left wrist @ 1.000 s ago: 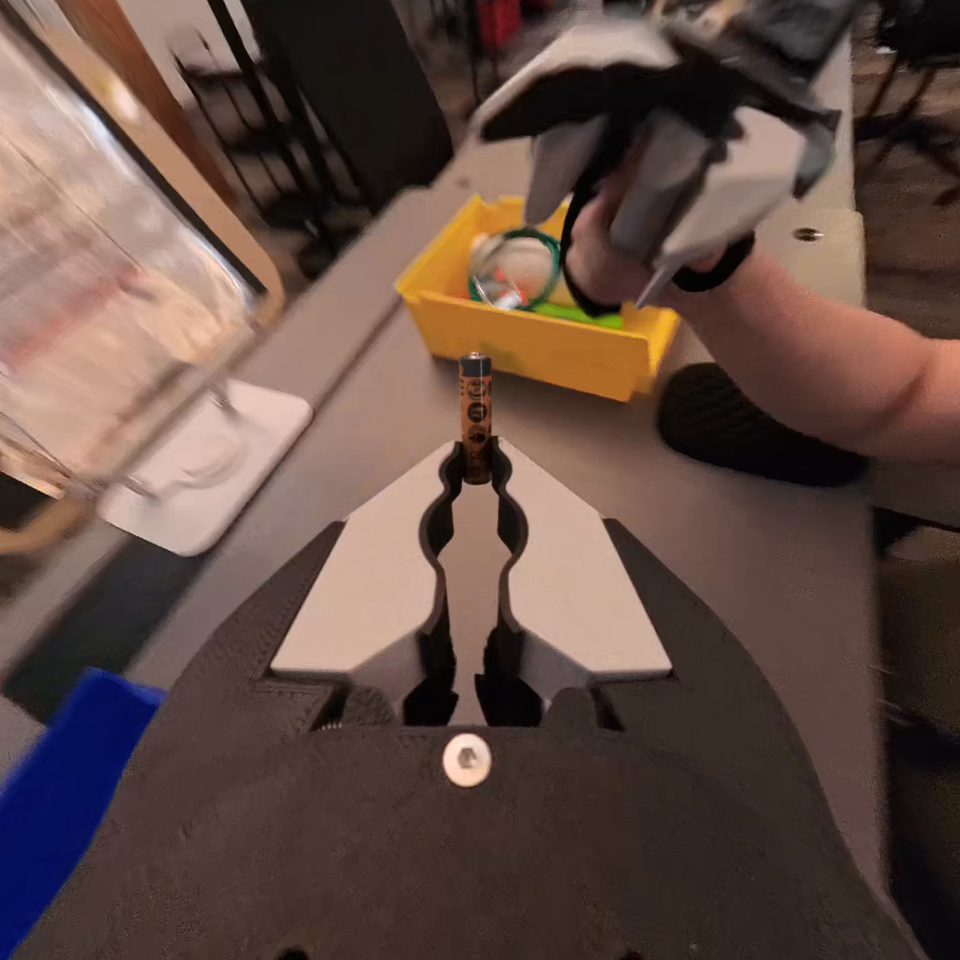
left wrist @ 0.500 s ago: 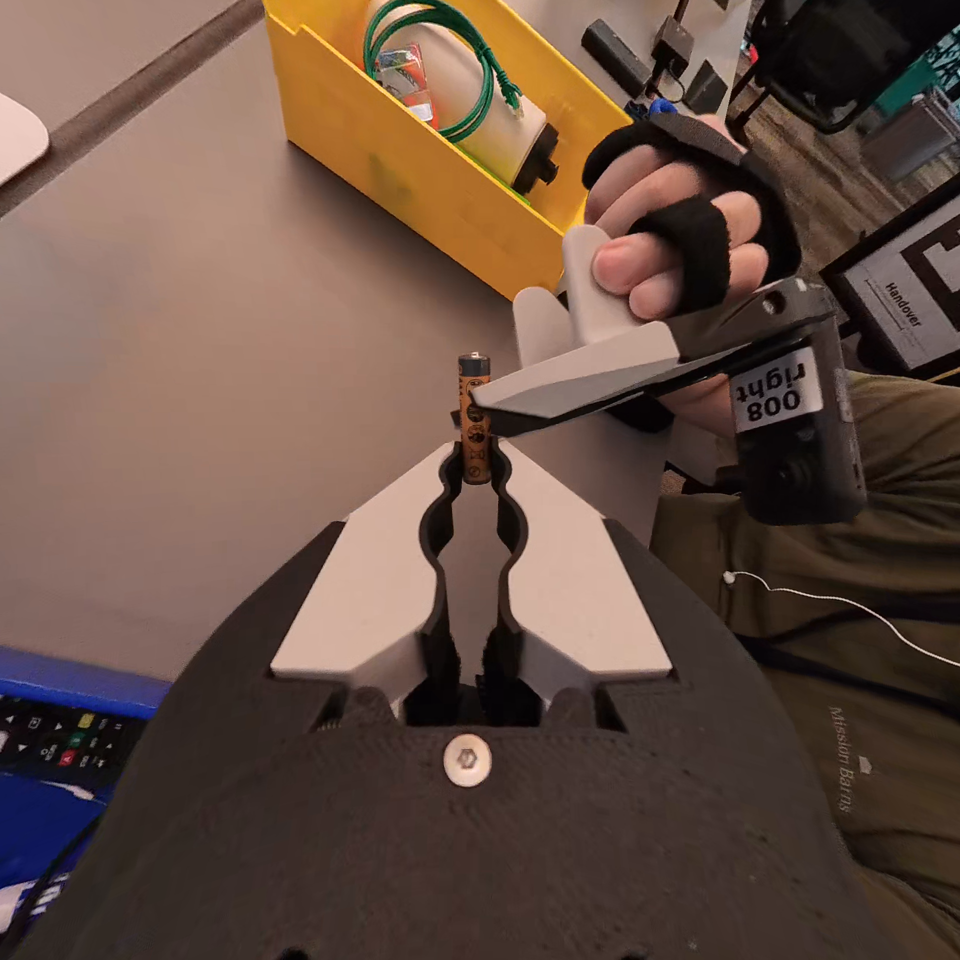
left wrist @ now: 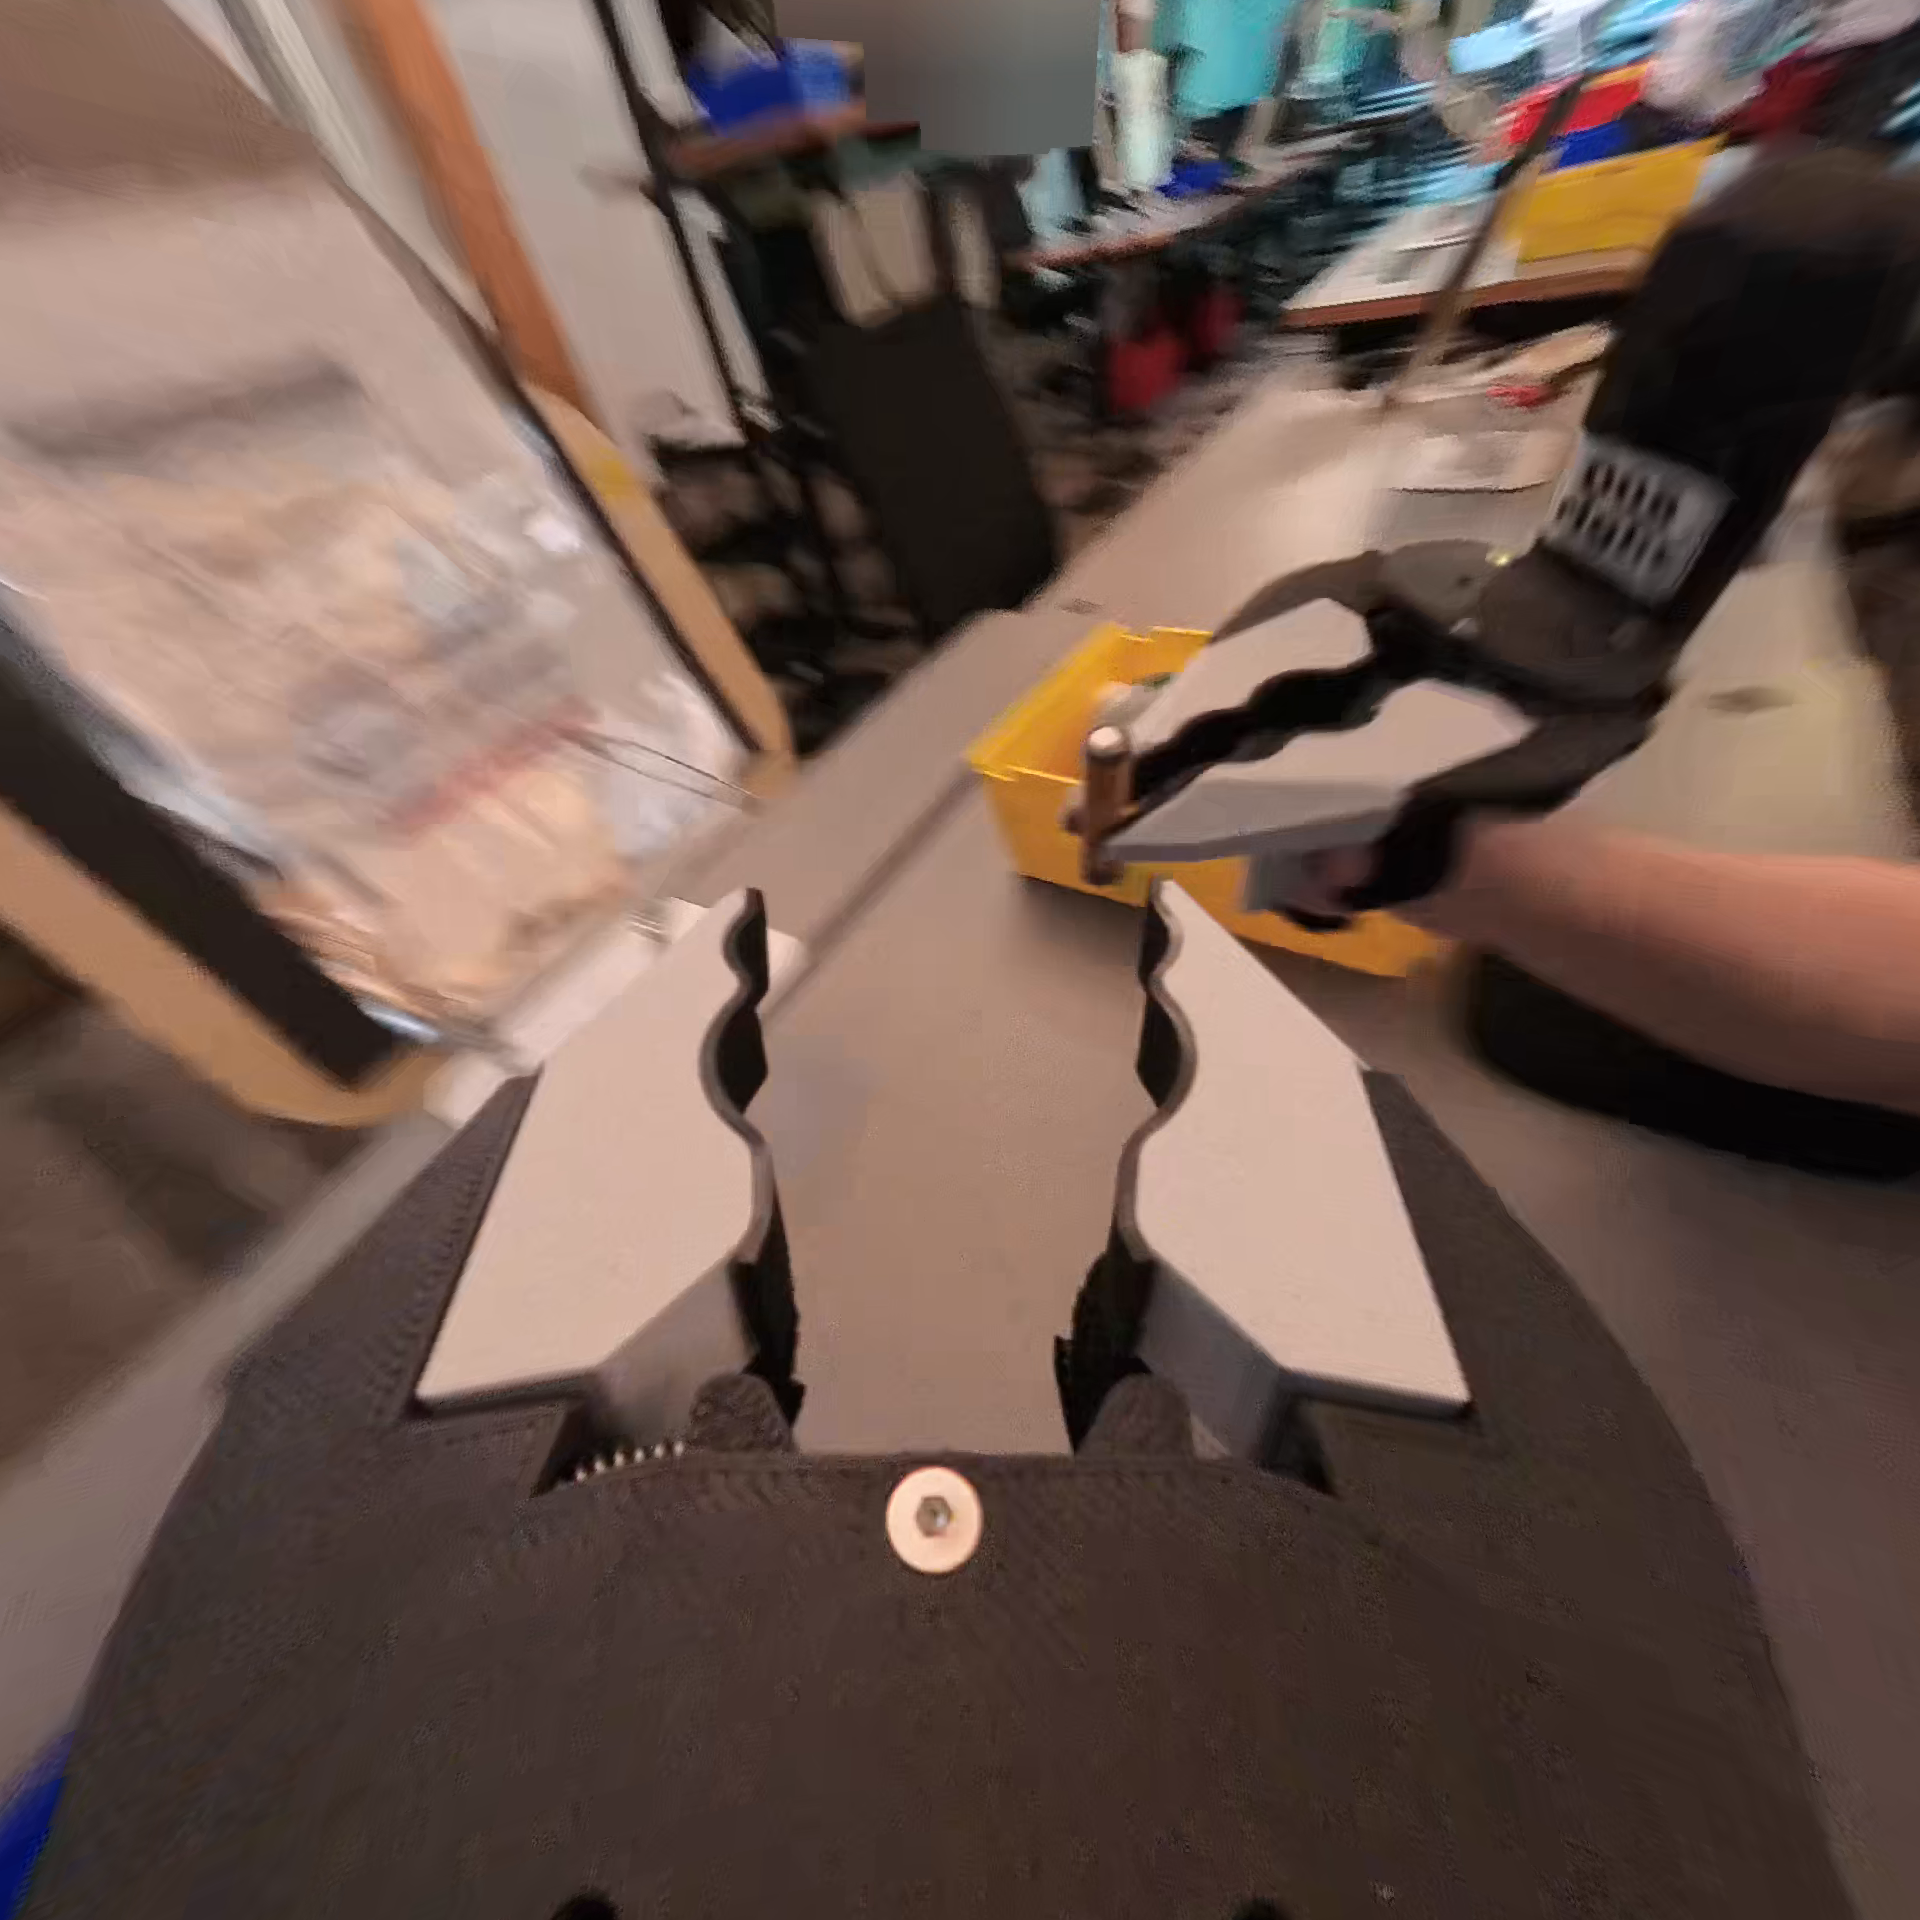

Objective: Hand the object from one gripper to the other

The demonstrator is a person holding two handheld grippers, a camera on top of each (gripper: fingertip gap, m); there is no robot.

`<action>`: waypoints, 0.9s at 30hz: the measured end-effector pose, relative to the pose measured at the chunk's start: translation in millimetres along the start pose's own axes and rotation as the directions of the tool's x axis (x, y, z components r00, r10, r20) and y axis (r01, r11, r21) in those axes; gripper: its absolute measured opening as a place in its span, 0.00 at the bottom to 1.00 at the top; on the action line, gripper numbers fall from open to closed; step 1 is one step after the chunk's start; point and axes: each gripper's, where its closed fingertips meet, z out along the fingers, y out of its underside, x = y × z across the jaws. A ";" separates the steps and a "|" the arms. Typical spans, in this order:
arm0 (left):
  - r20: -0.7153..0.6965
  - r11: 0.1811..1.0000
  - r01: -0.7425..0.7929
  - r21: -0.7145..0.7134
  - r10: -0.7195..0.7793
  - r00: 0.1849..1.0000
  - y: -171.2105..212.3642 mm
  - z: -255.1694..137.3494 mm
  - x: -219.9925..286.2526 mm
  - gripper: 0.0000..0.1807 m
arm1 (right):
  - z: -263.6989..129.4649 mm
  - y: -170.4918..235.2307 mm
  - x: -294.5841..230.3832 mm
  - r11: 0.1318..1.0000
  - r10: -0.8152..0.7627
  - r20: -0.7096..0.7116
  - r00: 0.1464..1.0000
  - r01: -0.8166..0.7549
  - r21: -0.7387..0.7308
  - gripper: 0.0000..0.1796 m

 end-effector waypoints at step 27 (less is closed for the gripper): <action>0.271 0.542 -0.800 -0.256 0.835 0.479 21.9 51.3 21.3 0.27 | -3.9 28.5 -4.8 0.832 0.482 -0.002 0.876 -0.459 -0.312 0.05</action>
